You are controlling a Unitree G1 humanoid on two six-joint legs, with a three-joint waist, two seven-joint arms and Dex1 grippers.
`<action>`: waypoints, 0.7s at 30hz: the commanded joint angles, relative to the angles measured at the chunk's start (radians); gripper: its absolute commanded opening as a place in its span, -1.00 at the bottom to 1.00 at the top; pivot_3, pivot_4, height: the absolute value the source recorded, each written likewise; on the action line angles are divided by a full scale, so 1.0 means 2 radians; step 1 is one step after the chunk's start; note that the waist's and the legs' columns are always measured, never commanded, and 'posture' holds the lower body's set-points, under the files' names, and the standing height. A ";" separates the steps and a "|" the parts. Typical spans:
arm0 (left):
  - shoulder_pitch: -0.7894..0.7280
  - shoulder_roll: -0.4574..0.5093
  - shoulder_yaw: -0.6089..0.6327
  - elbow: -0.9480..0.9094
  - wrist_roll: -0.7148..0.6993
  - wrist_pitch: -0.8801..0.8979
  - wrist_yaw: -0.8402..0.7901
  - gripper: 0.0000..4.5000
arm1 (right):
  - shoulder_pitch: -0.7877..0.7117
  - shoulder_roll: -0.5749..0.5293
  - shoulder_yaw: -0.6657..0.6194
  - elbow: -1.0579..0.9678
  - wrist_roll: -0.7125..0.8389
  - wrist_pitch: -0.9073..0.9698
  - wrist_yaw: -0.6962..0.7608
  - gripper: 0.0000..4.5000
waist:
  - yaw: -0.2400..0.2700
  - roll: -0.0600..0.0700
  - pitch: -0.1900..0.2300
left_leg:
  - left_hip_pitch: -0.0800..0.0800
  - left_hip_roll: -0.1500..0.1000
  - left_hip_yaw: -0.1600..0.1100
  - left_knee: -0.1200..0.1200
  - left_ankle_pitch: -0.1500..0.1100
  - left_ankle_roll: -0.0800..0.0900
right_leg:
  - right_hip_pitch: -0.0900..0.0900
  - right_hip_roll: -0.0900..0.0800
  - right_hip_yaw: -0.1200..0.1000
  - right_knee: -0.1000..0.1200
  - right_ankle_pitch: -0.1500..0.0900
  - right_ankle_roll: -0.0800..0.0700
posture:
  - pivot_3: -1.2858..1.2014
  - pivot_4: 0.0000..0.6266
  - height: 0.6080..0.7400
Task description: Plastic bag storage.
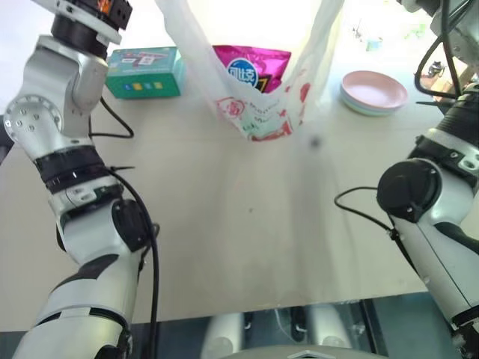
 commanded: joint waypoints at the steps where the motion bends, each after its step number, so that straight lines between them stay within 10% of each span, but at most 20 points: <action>1: -0.036 0.023 0.004 0.010 0.025 -0.001 -0.036 -0.98 | -0.030 -0.027 0.008 -0.007 0.026 -0.014 -0.001 -1.00 | -0.002 0.000 0.000 | 0.000 0.000 0.000 0.000 0.000 0.000 | 0.000 0.000 0.000 0.000 0.000 0.000 | 0.03 -0.52 1.00; 10: 0.039 0.020 -0.015 -0.056 0.077 0.038 -0.054 -0.98 | 0.070 -0.049 0.057 -0.099 0.054 0.035 -0.012 -1.00 | -0.001 0.000 0.000 | 0.000 0.001 0.001 -0.001 0.000 0.000 | 0.000 0.000 0.001 0.000 0.000 0.000 | 0.03 -0.52 1.00; 17: 0.303 0.008 -0.114 -0.300 0.107 0.107 -0.104 -0.98 | 0.223 -0.031 0.082 -0.246 0.091 0.087 -0.057 -1.00 | -0.002 0.000 0.000 | 0.001 0.001 0.002 -0.001 0.000 0.000 | 0.000 -0.001 0.001 0.001 0.000 0.000 | 0.03 -0.52 1.00; 21: 0.385 0.063 -0.098 -0.353 0.031 0.166 -0.148 -0.40 | 0.238 -0.028 0.079 -0.253 0.104 0.083 -0.081 -1.00 | -0.007 0.000 0.000 | 0.001 0.002 0.004 -0.001 0.000 0.000 | -0.003 0.000 0.003 0.002 0.000 0.000 | 0.03 -0.52 1.00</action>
